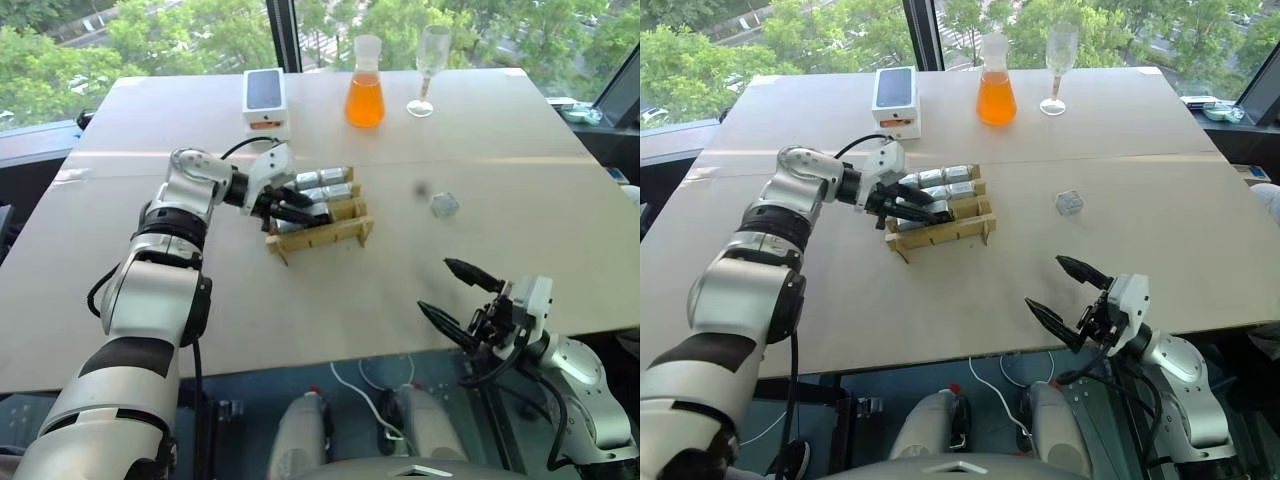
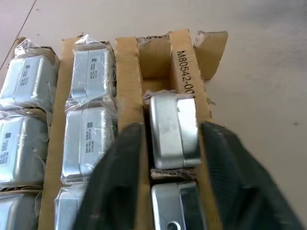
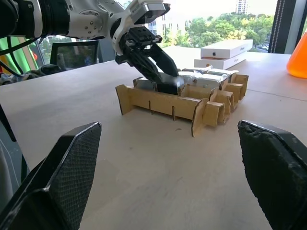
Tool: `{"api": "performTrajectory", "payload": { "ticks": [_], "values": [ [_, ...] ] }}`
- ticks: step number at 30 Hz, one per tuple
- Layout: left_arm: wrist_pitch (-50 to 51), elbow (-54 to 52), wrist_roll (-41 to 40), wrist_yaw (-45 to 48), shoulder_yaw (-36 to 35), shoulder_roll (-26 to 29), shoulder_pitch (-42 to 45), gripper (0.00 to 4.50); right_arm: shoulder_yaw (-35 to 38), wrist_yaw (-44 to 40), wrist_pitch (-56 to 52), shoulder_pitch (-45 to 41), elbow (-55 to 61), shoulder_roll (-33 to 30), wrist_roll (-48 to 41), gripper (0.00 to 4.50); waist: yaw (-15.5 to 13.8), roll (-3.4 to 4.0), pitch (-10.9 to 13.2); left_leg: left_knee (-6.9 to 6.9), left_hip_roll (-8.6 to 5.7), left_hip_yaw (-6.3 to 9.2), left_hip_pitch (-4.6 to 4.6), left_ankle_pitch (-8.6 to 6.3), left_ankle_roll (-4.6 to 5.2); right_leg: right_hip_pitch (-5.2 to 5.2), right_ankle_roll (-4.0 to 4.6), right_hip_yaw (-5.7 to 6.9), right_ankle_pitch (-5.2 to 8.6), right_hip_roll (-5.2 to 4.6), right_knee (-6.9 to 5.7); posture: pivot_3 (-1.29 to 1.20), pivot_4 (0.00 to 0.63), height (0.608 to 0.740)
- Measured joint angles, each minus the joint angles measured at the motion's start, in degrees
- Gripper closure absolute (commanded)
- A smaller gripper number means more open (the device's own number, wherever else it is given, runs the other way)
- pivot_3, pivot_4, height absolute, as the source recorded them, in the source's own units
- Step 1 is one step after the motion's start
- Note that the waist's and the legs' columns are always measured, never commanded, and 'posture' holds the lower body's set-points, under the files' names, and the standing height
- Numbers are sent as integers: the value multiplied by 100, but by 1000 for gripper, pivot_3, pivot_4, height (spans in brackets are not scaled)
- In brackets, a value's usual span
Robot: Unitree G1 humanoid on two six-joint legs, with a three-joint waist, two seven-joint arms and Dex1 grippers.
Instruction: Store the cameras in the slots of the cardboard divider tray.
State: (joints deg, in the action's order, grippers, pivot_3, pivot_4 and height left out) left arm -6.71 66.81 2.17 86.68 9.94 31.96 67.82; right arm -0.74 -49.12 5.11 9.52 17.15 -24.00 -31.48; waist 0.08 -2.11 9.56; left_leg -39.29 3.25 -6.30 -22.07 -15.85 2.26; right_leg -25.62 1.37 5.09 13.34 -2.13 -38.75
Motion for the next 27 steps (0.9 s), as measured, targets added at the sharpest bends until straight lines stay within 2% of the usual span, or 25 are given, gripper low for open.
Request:
{"api": "performTrajectory", "payload": {
  "ticks": [2,3,6,10,12,13,14,17,20,24,27],
  "values": [
    [-54,-58,-8,-97,-67,-8,-6,200,16,304,-107,-101,-14,46,217,0,11,0,0,-1,2,-3,1,0,-1,0,0,-4,0,-2,-1,0,150,740],
    [-97,-108,-21,-101,-100,-13,-9,54,31,484,-179,-182,-25,74,326,0,14,0,0,-2,2,-4,2,1,-1,0,0,-5,0,-4,-3,0,150,740],
    [144,-400,-393,20,-453,-27,-90,54,74,1013,-497,-434,-62,122,656,0,31,0,0,-5,6,-3,-1,12,-20,-3,1,-5,0,-5,-5,0,150,740],
    [766,-1690,-1162,88,-1036,2,-546,54,96,1963,-1270,-1046,-212,300,1111,0,69,1,-1,-1,7,-6,5,16,-27,-2,4,-13,-2,-10,-8,0,150,740],
    [1280,-2695,-1560,-24,-1219,2,-1105,54,116,2430,-1600,-1435,-468,394,1401,0,93,4,-2,0,11,-15,9,16,-28,-2,21,-24,-12,-30,-13,0,150,740],
    [1703,-3551,-1806,-243,-1375,60,-1672,54,87,2707,-1818,-1781,-738,470,1606,0,134,5,-2,3,15,-24,17,16,-29,-2,22,-37,-13,-27,-12,0,150,740],
    [1871,-3837,-1913,-311,-1388,29,-1876,54,120,2845,-1904,-1917,-879,484,1703,0,127,6,-2,3,12,-21,15,17,-29,-2,22,-32,-13,-33,-18,0,150,740],
    [2713,-5541,-2270,-1067,-1592,87,-3120,54,173,3426,-2284,-2759,-1773,768,1990,0,138,5,-2,3,15,-22,15,17,-30,-3,23,-32,-13,-32,-16,0,150,740],
    [3288,-6569,-2542,-1779,-1775,4,-3694,54,170,3452,-2317,-3259,-2521,819,2088,0,63,5,-1,3,11,-19,12,17,-30,-2,24,-27,-14,-38,-14,0,150,740],
    [3800,-7950,-2724,-2611,-2027,55,-4588,54,187,2986,-2218,-4008,-3799,861,2030,0,87,9,-3,6,1,-30,17,16,-28,2,24,-40,-15,-48,-10,0,150,740],
    [4043,-8378,-2786,-3017,-2063,102,-4917,54,227,2904,-2033,-4362,-4447,874,2055,0,74,9,-3,7,4,-26,17,17,-28,1,25,-34,-15,-45,-10,0,150,740]
  ]
}}
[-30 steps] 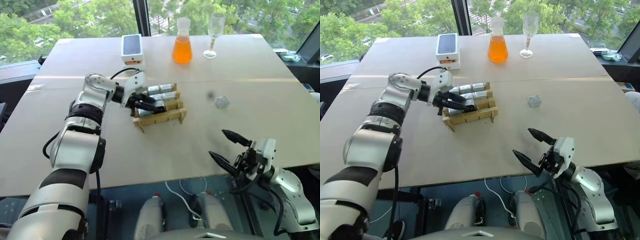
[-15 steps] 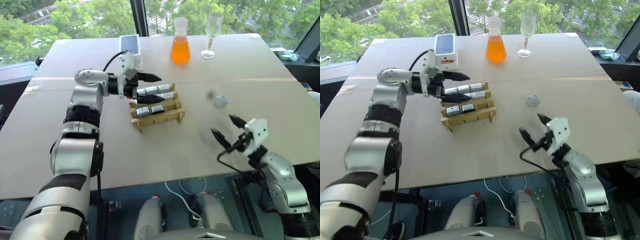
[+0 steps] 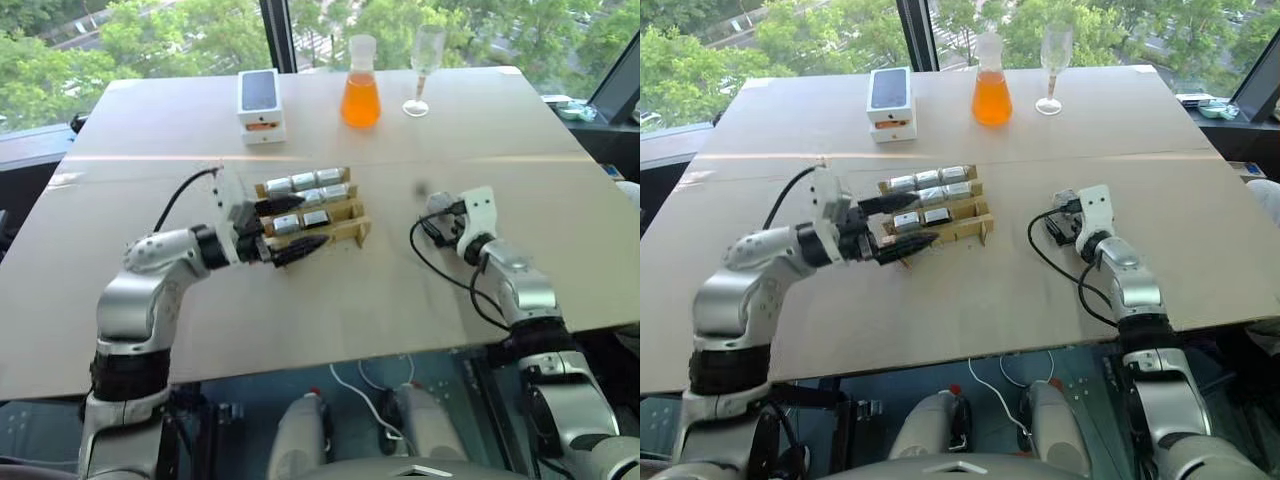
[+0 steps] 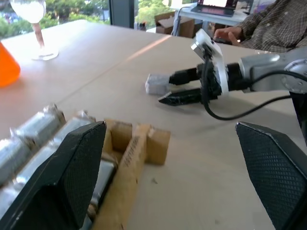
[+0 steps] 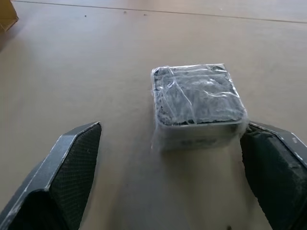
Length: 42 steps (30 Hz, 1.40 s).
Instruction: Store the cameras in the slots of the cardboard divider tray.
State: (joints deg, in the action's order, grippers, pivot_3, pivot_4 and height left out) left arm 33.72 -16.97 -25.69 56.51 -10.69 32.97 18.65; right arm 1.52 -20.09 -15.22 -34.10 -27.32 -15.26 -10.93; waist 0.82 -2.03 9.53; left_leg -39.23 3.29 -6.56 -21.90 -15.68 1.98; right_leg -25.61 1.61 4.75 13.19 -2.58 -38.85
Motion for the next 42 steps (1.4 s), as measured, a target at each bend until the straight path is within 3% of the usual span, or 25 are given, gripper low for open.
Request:
{"api": "performTrajectory", "payload": {
  "ticks": [9,10,12,15,16,17,21,27,32,35,42],
  "values": [
    [176,-713,-156,-263,2,540,-564,54,140,-295,923,-633,-1430,-8,148,0,6,2,-1,4,1,-1,6,0,0,3,0,-1,0,0,-1,0,150,740],
    [173,-713,-159,-271,5,578,-564,0,140,-359,998,-703,-1568,-9,164,393,9,2,-1,4,1,-2,5,0,0,3,0,-1,0,-1,-1,0,150,740],
    [138,-708,-156,-270,25,603,-560,0,149,-403,1041,-750,-1660,-21,178,738,10,2,-1,5,1,-2,5,0,0,3,0,-2,0,-1,-1,0,150,740],
    [71,-679,-147,-263,144,674,-506,0,181,-425,1135,-748,-1719,-40,192,1799,11,3,-1,7,1,-1,5,0,-1,3,0,-1,0,-1,0,0,150,740],
    [67,-644,-146,-265,206,682,-456,0,179,-436,1175,-744,-1730,-39,202,2394,11,3,-1,7,1,-2,5,0,-1,3,0,-1,0,-1,0,0,150,740],
    [63,-605,-145,-265,254,681,-396,0,176,-444,1194,-737,-1729,-34,215,2528,12,3,-1,7,1,-2,5,0,-1,2,1,-1,0,-1,0,0,150,740],
    [52,-407,-146,-267,448,685,-164,0,67,-519,1463,-504,-1480,-71,400,2516,8,3,0,8,1,-1,3,0,-1,2,0,0,0,-1,2,0,150,740],
    [403,372,-411,20,815,597,802,0,-1225,-546,3547,100,25,-1065,2234,2516,-2,21,12,8,-5,-4,-5,0,-1,-5,-23,0,13,-6,4,0,150,740],
    [527,1377,-449,650,1331,578,1838,0,-1842,-645,4912,-144,836,-1649,3281,2516,17,20,12,10,1,-4,3,1,-3,-4,-25,0,15,12,4,0,150,740],
    [242,2551,-63,1230,1865,469,2645,0,-2243,-573,5589,-399,1120,-1807,4134,2516,8,19,14,7,0,-9,1,2,-5,-6,-25,-2,15,35,3,0,150,740],
    [-266,3811,403,2372,2481,221,3684,0,-2552,-560,5997,-838,1543,-1739,4826,2516,-5,18,15,3,-3,-15,-10,2,-4,-12,-21,-6,13,34,10,0,150,740]
  ]
}}
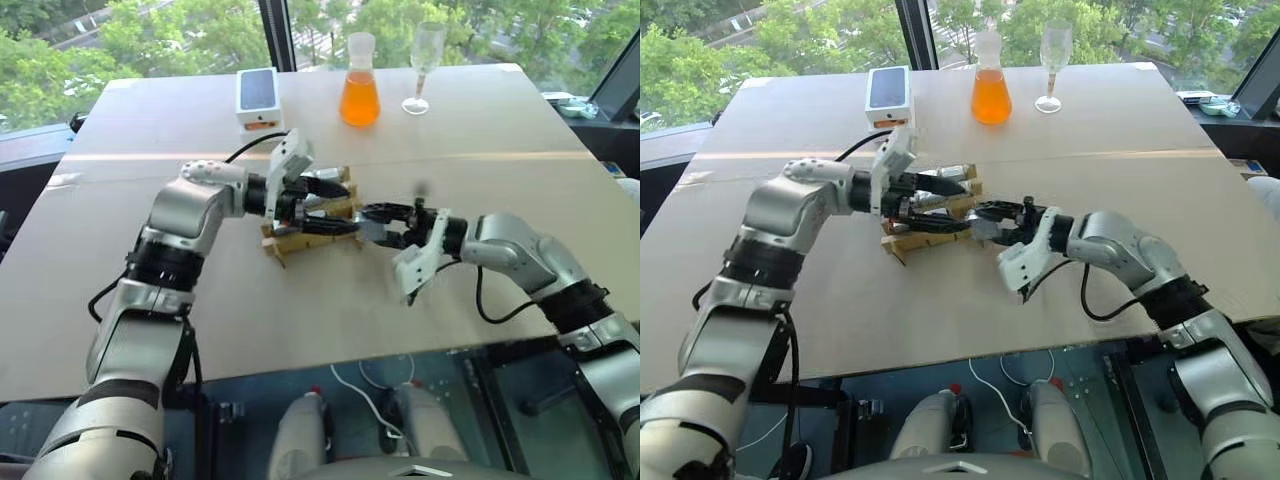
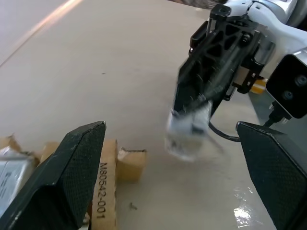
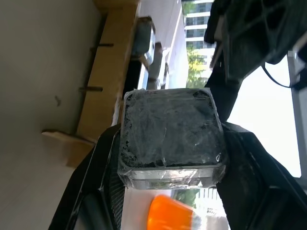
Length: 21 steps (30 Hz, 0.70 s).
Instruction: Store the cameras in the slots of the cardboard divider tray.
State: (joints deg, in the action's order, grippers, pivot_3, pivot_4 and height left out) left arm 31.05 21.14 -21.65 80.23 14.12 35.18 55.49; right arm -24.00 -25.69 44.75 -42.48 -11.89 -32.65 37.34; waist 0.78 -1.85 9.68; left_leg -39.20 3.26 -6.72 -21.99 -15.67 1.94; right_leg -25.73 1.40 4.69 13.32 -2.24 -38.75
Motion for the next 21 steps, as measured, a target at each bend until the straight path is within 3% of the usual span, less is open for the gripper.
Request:
{"api": "performTrajectory", "payload": {
  "ticks": [7,10,16,17,18,19,21],
  "values": [
    [-464,701,392,666,222,-186,328,0,-31,8,17,-68,75,105,188,2516,4,0,0,0,1,0,1,0,0,0,0,0,0,-1,-1,0,150,740],
    [-572,763,478,866,224,-212,381,728,-31,20,-2,-67,75,115,224,2516,3,0,0,0,2,1,1,0,0,0,1,0,0,0,-2,0,150,740],
    [-700,890,617,1029,226,-347,428,3636,-29,16,-141,-38,79,143,264,2516,2,-1,1,-1,1,1,0,0,1,0,1,0,0,-1,-2,0,150,740],
    [-775,890,667,1037,225,-350,434,3711,-28,17,-168,-22,72,161,241,2516,3,-1,1,-1,2,1,0,0,1,0,3,0,-1,-1,-2,0,150,740],
    [-796,894,696,1066,225,-352,438,3702,-28,23,-177,-9,78,170,247,1392,5,-1,1,-1,1,0,2,0,1,0,4,-2,-2,-1,-4,0,150,740],
    [-790,920,709,1080,225,-351,438,3702,-28,26,-174,-6,87,170,252,1239,7,-1,1,0,2,0,2,0,1,0,4,-1,-2,0,-4,0,150,740],
    [-786,1020,810,1086,225,-351,437,3702,-27,56,-220,6,199,174,278,220,7,-1,1,-1,2,2,2,0,1,0,1,0,0,0,-5,0,150,740]
  ]
}}
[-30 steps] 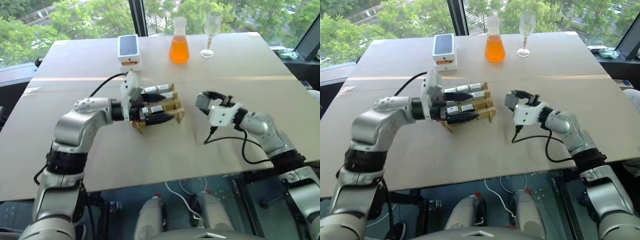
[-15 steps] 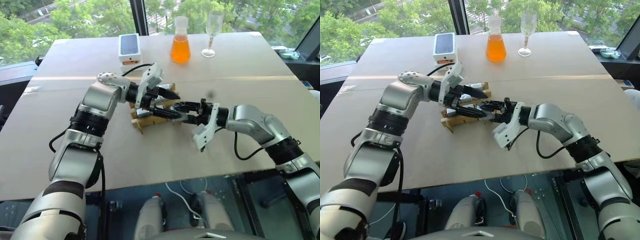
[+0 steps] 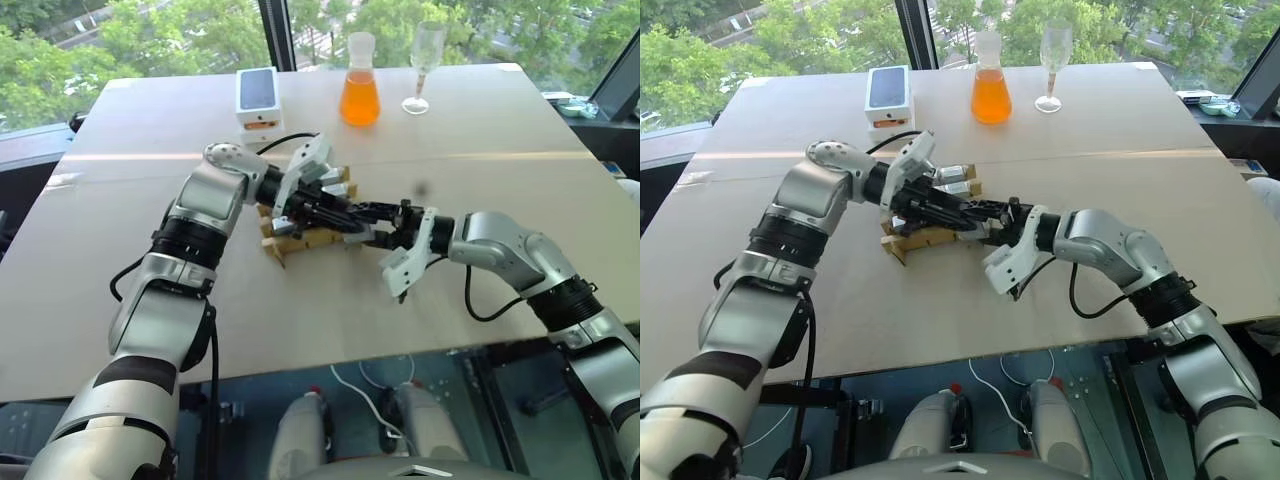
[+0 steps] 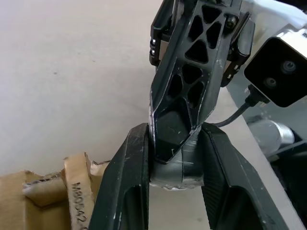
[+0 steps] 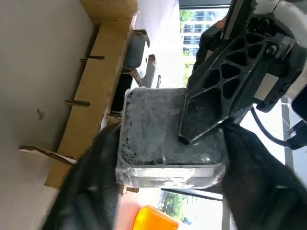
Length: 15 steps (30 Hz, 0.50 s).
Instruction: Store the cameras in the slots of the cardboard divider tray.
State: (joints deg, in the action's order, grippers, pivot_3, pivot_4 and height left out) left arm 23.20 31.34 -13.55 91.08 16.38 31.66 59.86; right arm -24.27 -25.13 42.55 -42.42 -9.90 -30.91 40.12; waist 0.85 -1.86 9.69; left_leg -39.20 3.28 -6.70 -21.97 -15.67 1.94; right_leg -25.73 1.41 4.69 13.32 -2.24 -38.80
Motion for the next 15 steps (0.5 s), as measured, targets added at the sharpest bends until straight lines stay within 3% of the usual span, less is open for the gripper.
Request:
{"api": "performTrajectory", "payload": {
  "ticks": [1,5,7,9,11,12,15],
  "values": [
    [-6,28,12,-1,-1,-1,1,3702,4,26,-26,9,21,12,-1,0,-2,0,0,0,0,0,0,0,0,0,0,0,0,0,0,0,150,740],
    [-64,148,101,-5,-8,-13,1,3702,59,148,-255,216,55,100,-105,0,-6,0,0,-1,0,0,-2,0,0,0,3,0,-2,-1,1,0,150,740],
    [-130,239,108,-12,-36,-43,35,3702,241,133,-528,582,108,210,-561,0,-17,-2,-1,-1,0,3,-3,0,0,2,11,3,-7,-2,3,0,150,740],
    [-230,395,116,-40,-89,-47,104,3702,453,27,-848,1002,261,323,-1227,0,-28,-4,1,-2,-1,6,-5,0,0,4,17,7,-10,-3,6,0,150,740],
    [-392,689,163,-129,-168,-68,258,3702,698,-321,-1394,1604,607,382,-2334,0,-38,-5,2,-2,-2,12,-6,0,0,6,17,12,-10,-4,8,0,150,740],
    [-632,1012,245,-278,-253,-102,437,3702,857,-712,-2017,2142,1050,357,-3301,0,-46,-6,2,-2,-3,15,-8,-1,1,7,17,14,-11,-6,9,0,150,740],
    [-1073,1519,405,-553,-365,-104,697,3702,1066,-1187,-3118,2995,1811,241,-4710,0,-37,-6,2,-2,-3,17,-6,-2,3,9,16,15,-10,-6,11,0,150,740]
  ]
}}
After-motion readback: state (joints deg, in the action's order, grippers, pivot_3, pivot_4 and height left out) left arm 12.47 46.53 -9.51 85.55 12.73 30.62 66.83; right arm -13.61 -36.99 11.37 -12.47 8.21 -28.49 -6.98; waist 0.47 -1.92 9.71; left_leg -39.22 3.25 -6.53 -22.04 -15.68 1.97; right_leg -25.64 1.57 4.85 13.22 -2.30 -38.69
